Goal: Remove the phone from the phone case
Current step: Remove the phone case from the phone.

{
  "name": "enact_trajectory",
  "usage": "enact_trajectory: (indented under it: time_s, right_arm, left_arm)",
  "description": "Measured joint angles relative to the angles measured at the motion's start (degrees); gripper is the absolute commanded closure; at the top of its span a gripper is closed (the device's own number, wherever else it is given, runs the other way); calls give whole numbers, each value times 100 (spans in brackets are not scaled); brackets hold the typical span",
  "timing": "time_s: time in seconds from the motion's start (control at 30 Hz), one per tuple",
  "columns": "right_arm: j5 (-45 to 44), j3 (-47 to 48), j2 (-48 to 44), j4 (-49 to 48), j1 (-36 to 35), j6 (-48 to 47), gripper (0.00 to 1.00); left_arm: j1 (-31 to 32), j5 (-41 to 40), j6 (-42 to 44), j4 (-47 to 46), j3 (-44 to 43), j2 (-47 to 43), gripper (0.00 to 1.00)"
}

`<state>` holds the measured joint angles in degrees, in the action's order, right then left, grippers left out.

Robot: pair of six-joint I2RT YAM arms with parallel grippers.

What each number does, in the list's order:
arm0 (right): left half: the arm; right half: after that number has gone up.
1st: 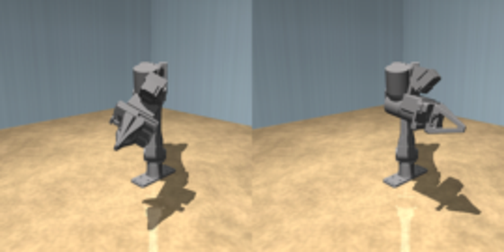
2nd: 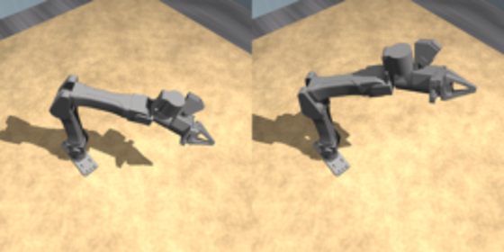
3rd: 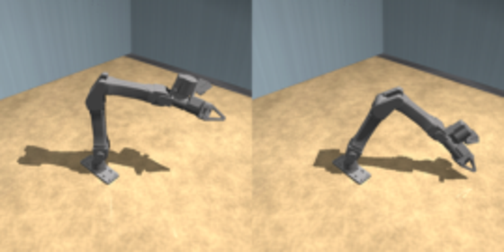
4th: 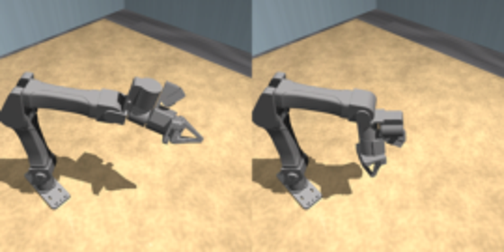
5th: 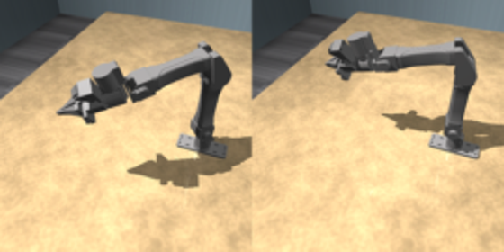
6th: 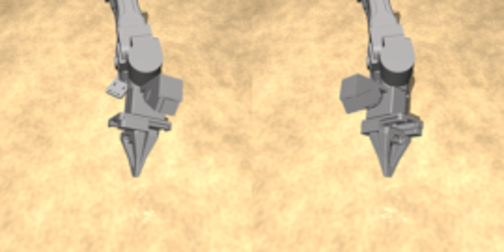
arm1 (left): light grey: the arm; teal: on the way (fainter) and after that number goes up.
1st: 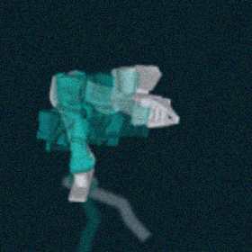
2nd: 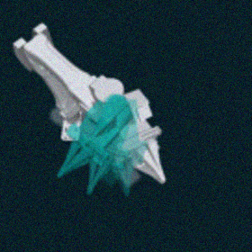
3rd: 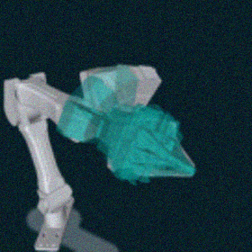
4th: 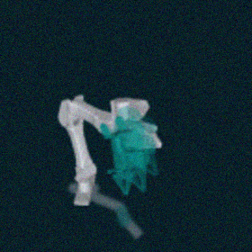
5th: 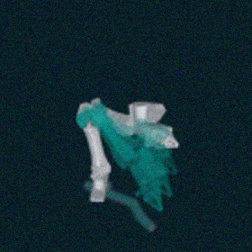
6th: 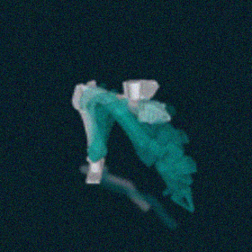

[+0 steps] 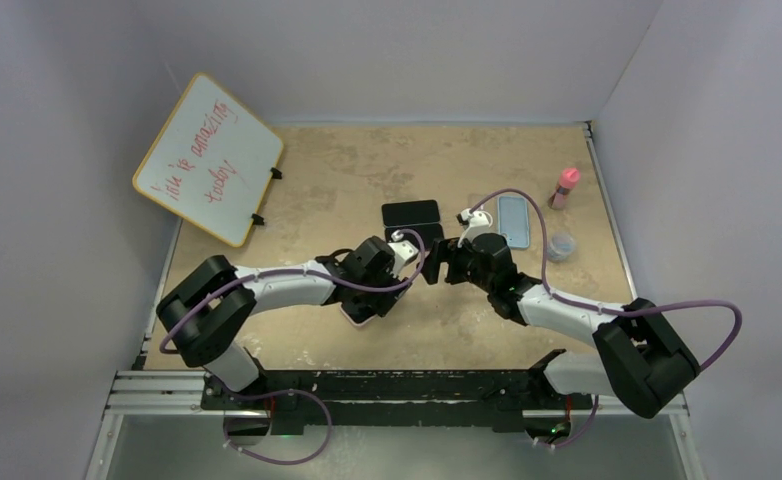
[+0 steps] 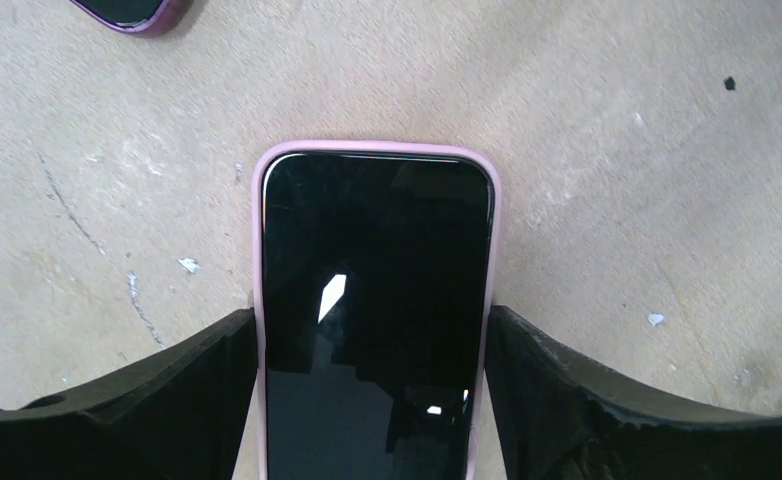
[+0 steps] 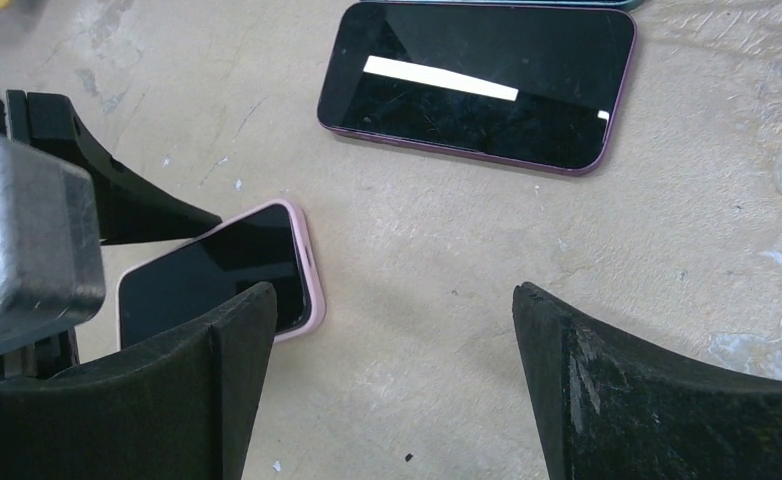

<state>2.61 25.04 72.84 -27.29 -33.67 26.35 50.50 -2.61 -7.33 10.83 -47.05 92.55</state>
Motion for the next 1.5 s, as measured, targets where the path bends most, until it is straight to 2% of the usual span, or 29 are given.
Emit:
enact_trajectory:
  time_s: [0.13, 0.27, 0.5, 0.67, 0.73, 0.97, 1.27, 1.5]
  right_arm:
    - [83, 0, 0, 0, 9, 4, 12]
    - [299, 0, 7, -22, 55, 46, 12]
    - [907, 2, 173, -256, 125, 131, 16]
    - [1375, 2, 236, -415, 133, 310, 21]
    - [1554, 7, 264, -527, 133, 428, 23]
    - [2100, 157, 284, -610, 153, 881, 25]
    - [1974, 205, -372, -420, 149, 1121, 25]
    - [2072, 428, -407, -378, 149, 1117, 29]
  left_arm:
    - [28, 90, 129, -345, 310, -216, 54]
    - [72, 275, 229, -479, 649, -575, 67]
    - [201, 514, 455, -831, 1084, -1432, 82]
    - [289, 595, 813, -1423, 1364, -2131, 97]
    - [319, 605, 922, -1587, 1475, -2356, 100]
    - [367, 584, 1338, -2166, 1832, -2605, 100]
    - [446, 533, 1663, -3126, 2385, -2671, 100]
    - [470, 525, 1766, -3703, 2717, -2671, 100]
